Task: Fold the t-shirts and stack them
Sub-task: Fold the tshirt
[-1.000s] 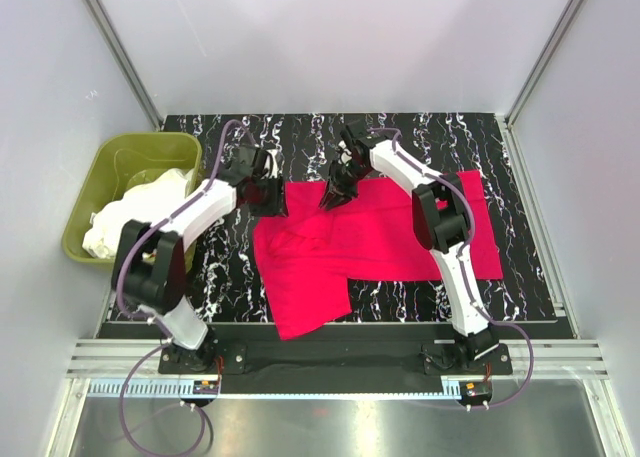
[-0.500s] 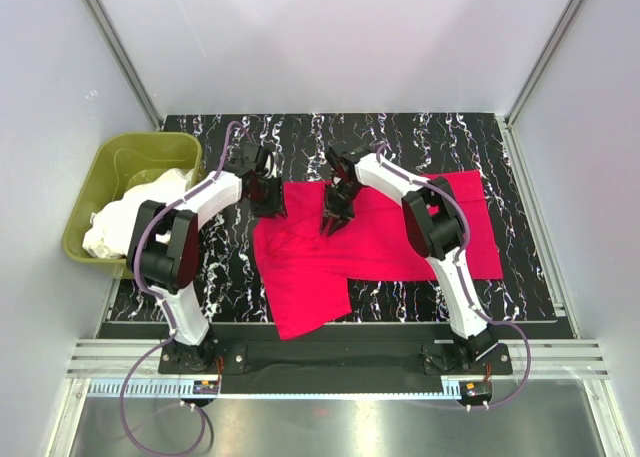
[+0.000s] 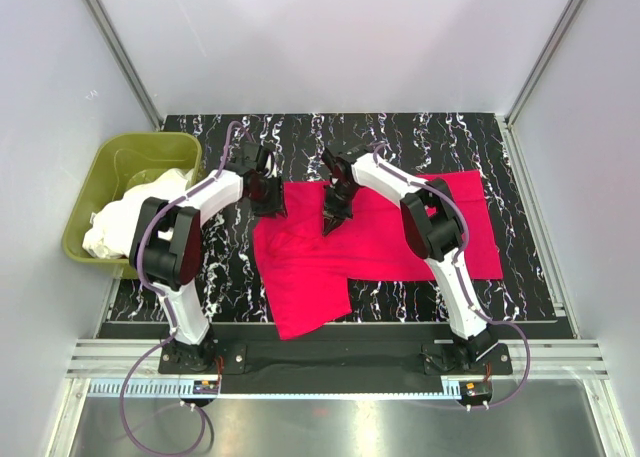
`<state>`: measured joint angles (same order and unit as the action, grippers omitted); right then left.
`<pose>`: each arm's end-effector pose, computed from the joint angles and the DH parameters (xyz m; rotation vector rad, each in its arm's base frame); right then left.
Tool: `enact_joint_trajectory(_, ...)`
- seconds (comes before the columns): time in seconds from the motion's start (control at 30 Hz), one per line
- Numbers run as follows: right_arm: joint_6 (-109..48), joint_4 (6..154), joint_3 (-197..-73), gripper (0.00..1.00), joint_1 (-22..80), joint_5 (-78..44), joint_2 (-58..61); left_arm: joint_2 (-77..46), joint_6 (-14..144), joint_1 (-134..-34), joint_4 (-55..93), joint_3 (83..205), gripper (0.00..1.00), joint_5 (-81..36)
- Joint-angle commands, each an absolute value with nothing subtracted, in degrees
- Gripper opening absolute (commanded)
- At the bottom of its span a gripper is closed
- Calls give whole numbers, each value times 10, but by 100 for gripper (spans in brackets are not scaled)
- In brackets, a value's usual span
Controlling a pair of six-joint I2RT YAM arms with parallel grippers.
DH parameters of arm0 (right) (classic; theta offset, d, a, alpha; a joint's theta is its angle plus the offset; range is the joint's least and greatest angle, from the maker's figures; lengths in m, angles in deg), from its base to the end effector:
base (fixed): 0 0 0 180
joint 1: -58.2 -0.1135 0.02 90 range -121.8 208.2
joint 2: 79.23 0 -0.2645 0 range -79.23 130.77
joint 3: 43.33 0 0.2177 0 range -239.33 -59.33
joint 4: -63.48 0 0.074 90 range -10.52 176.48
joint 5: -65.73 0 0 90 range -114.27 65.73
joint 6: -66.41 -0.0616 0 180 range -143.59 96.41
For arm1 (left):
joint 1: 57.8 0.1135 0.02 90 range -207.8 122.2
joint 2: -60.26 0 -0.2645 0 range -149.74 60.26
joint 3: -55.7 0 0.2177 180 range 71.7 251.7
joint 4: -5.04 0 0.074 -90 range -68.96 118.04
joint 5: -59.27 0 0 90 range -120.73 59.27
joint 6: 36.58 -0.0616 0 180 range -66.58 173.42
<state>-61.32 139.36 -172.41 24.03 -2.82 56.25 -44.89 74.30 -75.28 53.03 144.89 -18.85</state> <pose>0.3535 0.2672 0.1445 -0.0544 -2.9752 -0.5741 0.3371 -0.1195 0.1883 -0.0154 2.7411 -0.4776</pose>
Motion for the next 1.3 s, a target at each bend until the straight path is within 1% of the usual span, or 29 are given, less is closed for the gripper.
enact_joint_trajectory(0.0,-609,1408,-1737,0,237,-43,543,-449,733,-749,518,1463,41,-176)
enact_joint_trajectory(0.07,-607,1398,-1709,0,237,-41,522,-441,725,-749,517,1461,41,-175)
enact_joint_trajectory(0.23,-594,1378,-1674,0,237,-34,497,-432,708,-750,505,1456,44,-113)
enact_joint_trajectory(0.43,-596,1320,-1582,0,240,-6,453,-425,708,-755,494,1432,41,-94)
enact_joint_trajectory(0.57,-587,1309,-1545,1,245,-18,439,-425,708,-762,491,1422,38,-85)
enact_joint_trajectory(0.8,-559,1311,-1536,8,260,-46,430,-429,699,-794,497,1401,33,-60)
enact_joint_trajectory(0.93,-554,1307,-1512,18,276,-53,419,-417,704,-826,499,1362,33,-67)
enact_joint_trajectory(1.0,-548,1310,-1505,22,289,-54,405,-413,710,-845,507,1334,30,-81)
enact_joint_trajectory(1.03,-545,1312,-1500,25,295,-58,400,-407,713,-849,508,1324,30,-86)
enact_joint_trajectory(1.1,-539,1319,-1499,30,306,-65,377,-371,722,-853,508,1295,30,-88)
enact_joint_trajectory(1.13,-539,1319,-1496,40,323,-66,366,-352,723,-853,517,1294,36,-97)
enact_joint_trajectory(1.17,-540,1315,-1493,45,333,-66,357,-302,726,-853,523,1299,39,-110)
enact_joint_trajectory(1.2,-542,1305,-1493,50,346,-67,344,-278,728,-853,529,1306,48,-146)
enact_joint_trajectory(1.27,-557,1293,-1504,55,387,-80,352,-236,728,-850,527,1343,61,-199)
